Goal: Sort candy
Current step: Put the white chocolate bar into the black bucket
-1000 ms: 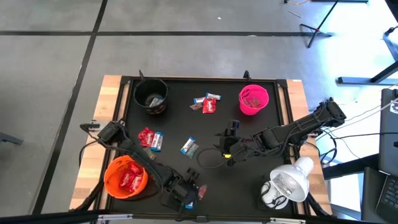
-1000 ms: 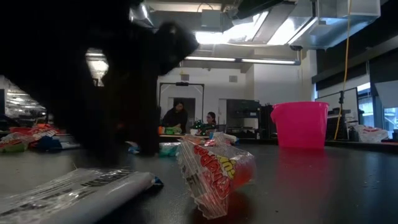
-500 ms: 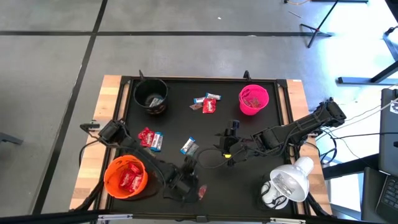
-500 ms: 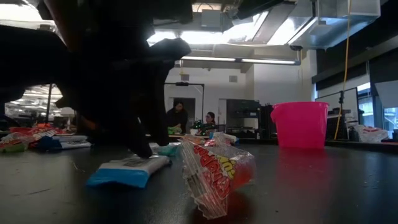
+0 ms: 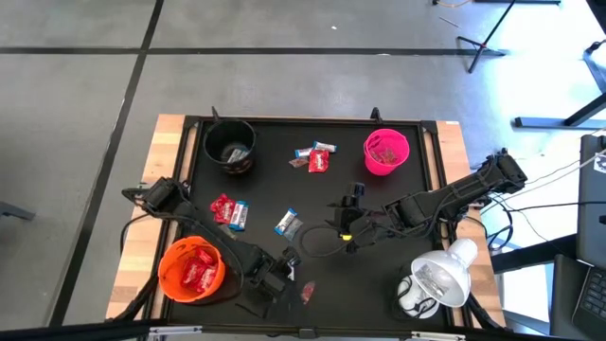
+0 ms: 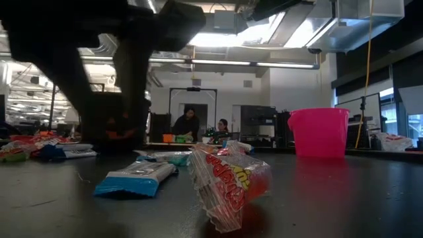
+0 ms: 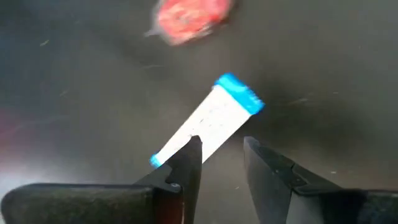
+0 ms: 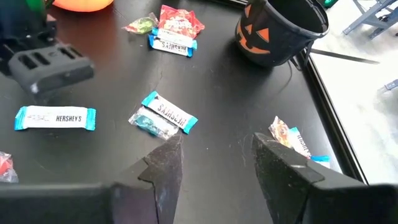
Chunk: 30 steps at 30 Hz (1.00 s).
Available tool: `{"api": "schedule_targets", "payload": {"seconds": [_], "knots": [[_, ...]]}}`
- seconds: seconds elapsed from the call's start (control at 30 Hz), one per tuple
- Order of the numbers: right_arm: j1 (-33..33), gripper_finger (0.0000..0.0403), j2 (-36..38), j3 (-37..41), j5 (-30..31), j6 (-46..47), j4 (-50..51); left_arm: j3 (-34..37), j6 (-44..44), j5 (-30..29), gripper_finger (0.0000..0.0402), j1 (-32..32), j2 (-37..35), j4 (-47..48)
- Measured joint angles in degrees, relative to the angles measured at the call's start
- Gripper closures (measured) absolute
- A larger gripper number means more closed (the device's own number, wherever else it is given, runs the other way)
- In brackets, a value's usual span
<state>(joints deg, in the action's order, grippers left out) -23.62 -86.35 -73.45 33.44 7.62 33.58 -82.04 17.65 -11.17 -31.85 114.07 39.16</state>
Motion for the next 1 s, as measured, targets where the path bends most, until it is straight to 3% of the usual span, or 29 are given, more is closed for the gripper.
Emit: {"api": "schedule_targets", "payload": {"seconds": [0.37,0.67,0.77,1.0], "knots": [[0.00,0.0214,0.00,0.00,-0.01,0.00,0.01,-0.90,11.15,3.14,0.0285,3.01,0.14,-1.78],[0.00,0.0214,0.00,0.00,0.01,0.17,0.03,-0.90,15.52,3.34,0.0201,3.62,0.14,-3.90],[0.00,0.0214,0.00,0.00,-0.01,1.27,0.01,-0.90,17.32,6.15,0.0180,4.24,0.45,-3.79],[0.00,0.0214,0.00,0.00,-0.57,1.83,-0.01,-0.85,20.49,9.74,0.0191,5.51,1.20,-3.38]]}}
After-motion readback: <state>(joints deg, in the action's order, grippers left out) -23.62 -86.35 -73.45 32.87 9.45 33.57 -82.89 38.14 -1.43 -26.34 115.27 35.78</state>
